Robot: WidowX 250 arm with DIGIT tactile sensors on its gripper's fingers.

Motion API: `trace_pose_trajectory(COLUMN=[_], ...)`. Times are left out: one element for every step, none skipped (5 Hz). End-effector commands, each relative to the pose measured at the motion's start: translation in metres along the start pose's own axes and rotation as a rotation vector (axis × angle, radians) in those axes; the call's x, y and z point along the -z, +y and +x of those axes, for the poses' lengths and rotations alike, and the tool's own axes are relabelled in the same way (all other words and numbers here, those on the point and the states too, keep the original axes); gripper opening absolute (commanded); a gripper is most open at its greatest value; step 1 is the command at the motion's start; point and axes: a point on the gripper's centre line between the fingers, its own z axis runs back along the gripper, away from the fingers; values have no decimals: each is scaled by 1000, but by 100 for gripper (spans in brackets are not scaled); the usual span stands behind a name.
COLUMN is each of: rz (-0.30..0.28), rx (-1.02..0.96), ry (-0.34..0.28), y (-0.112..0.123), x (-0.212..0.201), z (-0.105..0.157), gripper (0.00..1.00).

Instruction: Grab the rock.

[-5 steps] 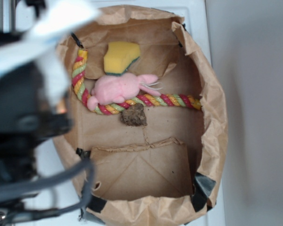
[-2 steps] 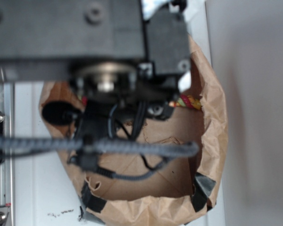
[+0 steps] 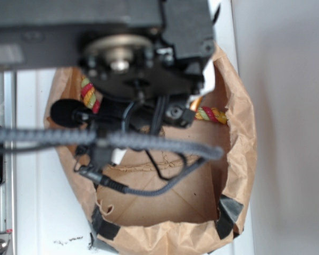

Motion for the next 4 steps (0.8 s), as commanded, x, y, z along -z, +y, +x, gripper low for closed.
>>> trace_pose_trajectory(rz=[-35,-35,-51,-83], rx=[225,409,504,543], ry=[-27,-10,-10,-18], y=[1,6,2,7], x=[7,23,38,56], z=[-1,-4,4,11], gripper=[100,100,100,100])
